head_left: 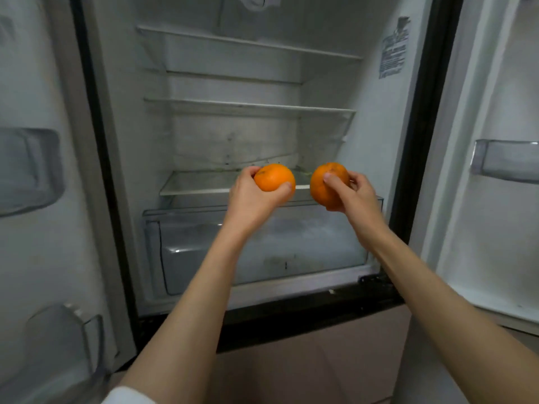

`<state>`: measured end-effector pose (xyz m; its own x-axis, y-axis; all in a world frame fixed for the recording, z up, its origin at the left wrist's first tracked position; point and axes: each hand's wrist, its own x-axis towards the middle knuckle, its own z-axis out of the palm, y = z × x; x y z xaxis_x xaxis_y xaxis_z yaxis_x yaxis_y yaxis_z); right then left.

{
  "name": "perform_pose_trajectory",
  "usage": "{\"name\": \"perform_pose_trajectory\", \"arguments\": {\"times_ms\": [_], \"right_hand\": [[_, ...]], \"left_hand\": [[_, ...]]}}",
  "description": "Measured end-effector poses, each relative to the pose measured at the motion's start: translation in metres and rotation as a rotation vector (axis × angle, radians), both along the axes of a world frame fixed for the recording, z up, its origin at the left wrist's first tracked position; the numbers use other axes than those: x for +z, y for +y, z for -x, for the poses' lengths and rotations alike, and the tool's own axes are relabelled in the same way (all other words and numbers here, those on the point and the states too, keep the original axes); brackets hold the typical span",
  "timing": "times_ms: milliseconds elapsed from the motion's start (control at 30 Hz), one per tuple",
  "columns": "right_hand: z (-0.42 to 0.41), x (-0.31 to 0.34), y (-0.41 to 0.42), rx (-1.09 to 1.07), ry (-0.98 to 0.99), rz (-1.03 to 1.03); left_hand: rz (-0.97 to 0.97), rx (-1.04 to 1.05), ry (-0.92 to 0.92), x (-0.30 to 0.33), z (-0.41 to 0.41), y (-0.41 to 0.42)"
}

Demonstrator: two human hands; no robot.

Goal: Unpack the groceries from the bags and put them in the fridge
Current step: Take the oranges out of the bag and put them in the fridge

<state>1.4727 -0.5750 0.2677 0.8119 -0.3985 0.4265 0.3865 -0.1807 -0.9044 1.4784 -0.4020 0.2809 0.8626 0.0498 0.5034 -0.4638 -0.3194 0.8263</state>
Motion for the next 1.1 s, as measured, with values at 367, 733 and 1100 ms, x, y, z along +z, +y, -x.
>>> {"name": "perform_pose_trajectory", "arguments": {"times_ms": [367, 733, 1100], "right_hand": [[-0.136, 0.041, -0.021, 0.211, 0.569, 0.872], [-0.205, 0.007, -0.018, 0.473, 1.218, 1.283], [-0.173, 0.025, -0.012, 0.369, 0.51, 1.071]], "left_hand": [[-0.822, 0.011, 0.456, 0.022, -0.142, -0.004], [-1.31, -0.14, 0.689, -0.001, -0.176, -0.017], [-0.899, 0.092, 0.223, 0.012, -0.159, -0.016]]}}
